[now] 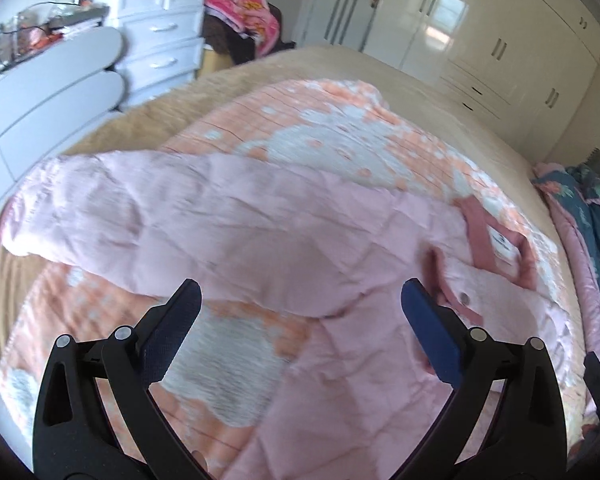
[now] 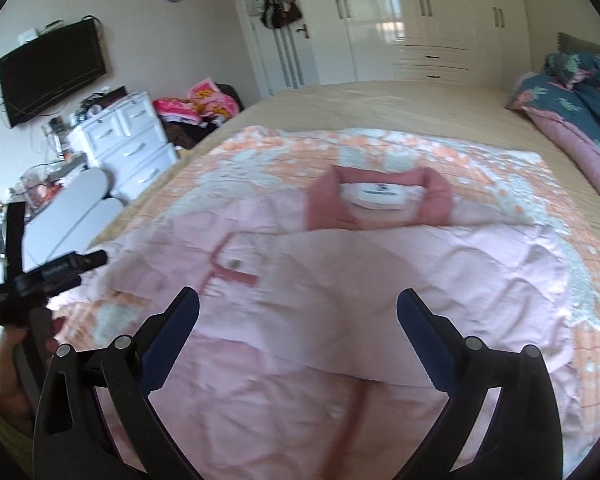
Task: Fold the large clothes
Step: 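Move the left tool to the cuff of the other sleeve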
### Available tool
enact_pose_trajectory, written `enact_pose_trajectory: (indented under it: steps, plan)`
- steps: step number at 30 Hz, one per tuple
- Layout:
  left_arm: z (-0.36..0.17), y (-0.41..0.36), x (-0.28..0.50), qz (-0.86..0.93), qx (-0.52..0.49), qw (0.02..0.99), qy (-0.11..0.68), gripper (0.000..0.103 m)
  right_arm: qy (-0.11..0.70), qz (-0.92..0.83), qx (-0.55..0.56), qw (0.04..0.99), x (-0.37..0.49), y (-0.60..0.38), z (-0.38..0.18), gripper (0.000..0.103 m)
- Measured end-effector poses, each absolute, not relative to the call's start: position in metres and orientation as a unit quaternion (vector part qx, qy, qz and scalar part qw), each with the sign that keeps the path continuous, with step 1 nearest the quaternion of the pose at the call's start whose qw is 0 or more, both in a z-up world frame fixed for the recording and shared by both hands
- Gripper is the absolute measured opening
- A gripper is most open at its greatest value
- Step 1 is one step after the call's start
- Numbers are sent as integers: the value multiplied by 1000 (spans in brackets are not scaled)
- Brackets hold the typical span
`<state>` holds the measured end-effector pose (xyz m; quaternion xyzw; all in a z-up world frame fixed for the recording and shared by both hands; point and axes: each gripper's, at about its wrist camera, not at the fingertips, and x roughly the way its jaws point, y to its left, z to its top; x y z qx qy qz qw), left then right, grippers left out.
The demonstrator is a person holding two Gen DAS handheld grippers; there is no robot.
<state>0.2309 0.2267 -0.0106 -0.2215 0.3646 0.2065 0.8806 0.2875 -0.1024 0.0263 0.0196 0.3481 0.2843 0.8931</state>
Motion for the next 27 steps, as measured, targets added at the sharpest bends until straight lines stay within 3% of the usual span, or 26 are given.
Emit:
enact_pose_trajectory:
  steps: [27]
  plan:
    - [-26, 341, 181, 332, -335, 816, 334, 94, 349, 396, -62, 847, 261, 70, 50, 99]
